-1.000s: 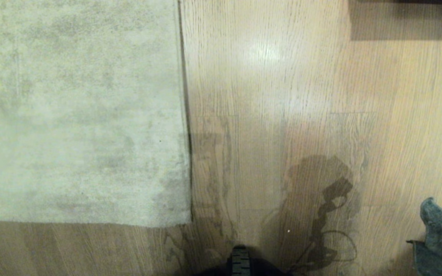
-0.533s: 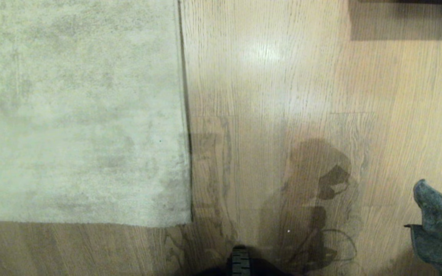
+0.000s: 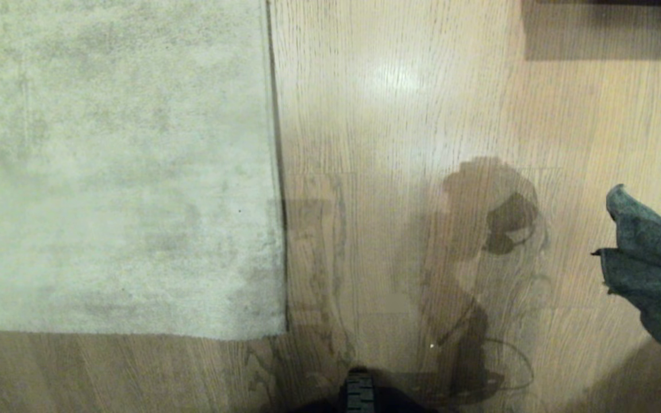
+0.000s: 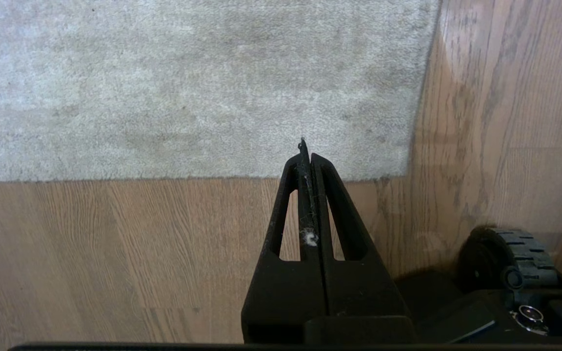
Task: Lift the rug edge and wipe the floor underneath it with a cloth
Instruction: Put down the rag
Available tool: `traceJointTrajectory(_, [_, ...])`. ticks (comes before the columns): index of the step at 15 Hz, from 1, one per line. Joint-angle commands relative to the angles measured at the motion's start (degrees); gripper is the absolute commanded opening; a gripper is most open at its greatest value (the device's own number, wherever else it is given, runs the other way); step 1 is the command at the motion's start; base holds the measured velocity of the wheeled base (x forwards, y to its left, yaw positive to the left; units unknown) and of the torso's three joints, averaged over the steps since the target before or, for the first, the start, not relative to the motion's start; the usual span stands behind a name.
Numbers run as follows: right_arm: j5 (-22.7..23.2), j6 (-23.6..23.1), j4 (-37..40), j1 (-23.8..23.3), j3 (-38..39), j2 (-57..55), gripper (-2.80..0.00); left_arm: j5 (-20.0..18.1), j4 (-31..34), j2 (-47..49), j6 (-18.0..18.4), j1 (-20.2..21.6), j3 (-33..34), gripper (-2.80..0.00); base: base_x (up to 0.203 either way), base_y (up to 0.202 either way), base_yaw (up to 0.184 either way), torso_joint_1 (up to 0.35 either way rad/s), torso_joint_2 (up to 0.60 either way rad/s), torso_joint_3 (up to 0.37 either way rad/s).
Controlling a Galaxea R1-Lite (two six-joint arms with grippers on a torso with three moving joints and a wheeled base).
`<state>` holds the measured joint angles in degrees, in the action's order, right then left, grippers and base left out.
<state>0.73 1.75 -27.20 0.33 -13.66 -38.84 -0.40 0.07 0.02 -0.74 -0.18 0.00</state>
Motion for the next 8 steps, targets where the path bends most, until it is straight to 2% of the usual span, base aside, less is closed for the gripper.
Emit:
traceJointTrajectory(1, [-0.02, 0.25, -3.90, -0.30, -0.49, -9.19, -2.80, -0.02, 0.01, 0.04, -0.05, 0.01, 0.00, -2.80, 0.000, 0.000, 0.000, 0.000, 0.00, 0.000])
traceJointTrajectory(5, [-0.02, 1.83, -13.36, -3.41, -0.56, -19.95, -2.80, 0.02, -0.05, 0.06, -0.05, 0.01, 0.00, -2.80, 0.000, 0.000, 0.000, 0.000, 0.00, 0.000])
traceJointTrajectory(8, [0.07, 2.32, -23.68, -6.88, -0.71, -30.81, -2.80, 0.04, 0.01, 0.06, -0.05, 0.01, 0.00, -2.80, 0.000, 0.000, 0.000, 0.000, 0.00, 0.000])
